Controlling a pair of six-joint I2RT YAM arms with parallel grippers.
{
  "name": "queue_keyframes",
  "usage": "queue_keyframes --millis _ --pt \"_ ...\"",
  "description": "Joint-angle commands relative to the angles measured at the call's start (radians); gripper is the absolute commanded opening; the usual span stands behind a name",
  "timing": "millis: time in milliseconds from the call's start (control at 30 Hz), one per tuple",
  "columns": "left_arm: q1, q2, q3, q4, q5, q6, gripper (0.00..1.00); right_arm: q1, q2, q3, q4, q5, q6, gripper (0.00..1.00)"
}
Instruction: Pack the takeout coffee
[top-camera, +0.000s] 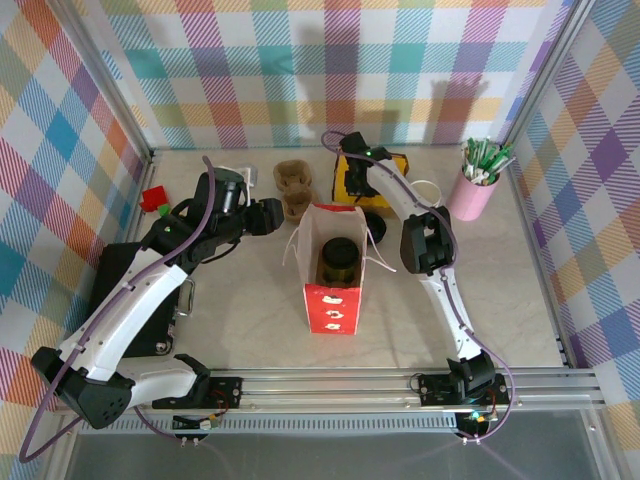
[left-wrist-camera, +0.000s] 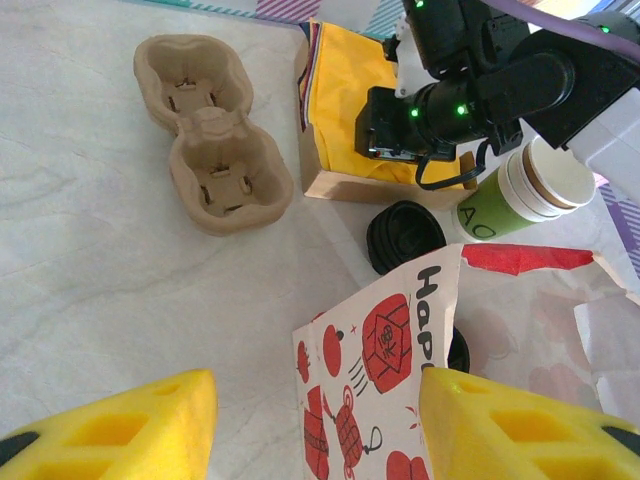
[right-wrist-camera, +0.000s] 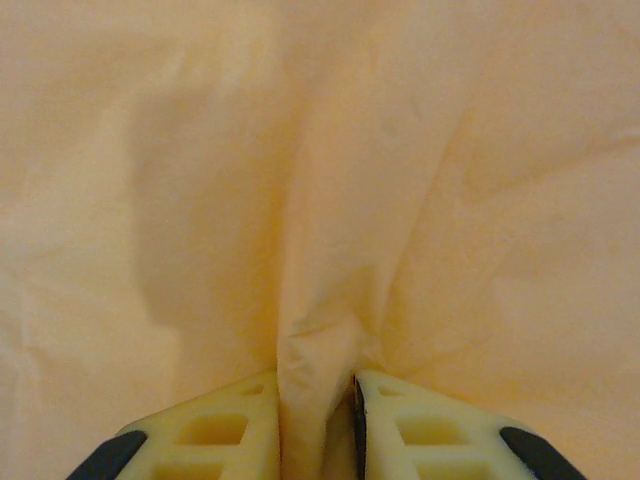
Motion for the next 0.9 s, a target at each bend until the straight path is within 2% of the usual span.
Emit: queue_keyframes --millis 0,133,467,600,700,867 --pt "0.011 -0.015 -0.007 -0.016 0.002 0.011 0.56 -0.010 -0.085 0.029 0.010 -0.013 -0.009 0.24" --pt "0.012 -0.017 -0.010 -0.016 0.000 0.010 0.56 -0.014 -0.125 0.029 0.020 -0.007 -0.014 0.22" --pt "0.012 -0.023 -0.010 -0.016 0.000 0.004 0.56 -0.019 -0.232 0.039 0.042 -0.040 -0.012 0.00" --pt "0.011 -0.032 -0.007 -0.016 -0.002 0.003 0.56 -0.021 -0.305 0.084 0.020 -0.068 -0.019 0.00" --pt "0.011 -0.035 -0.002 -0.014 0.005 0.000 0.56 -0.022 -0.384 0.089 0.011 -0.128 -0.011 0.00" --pt "0.011 -0.038 0.006 -0.003 0.019 -0.009 0.56 -0.027 -0.542 0.032 0.057 -0.340 0.041 0.00"
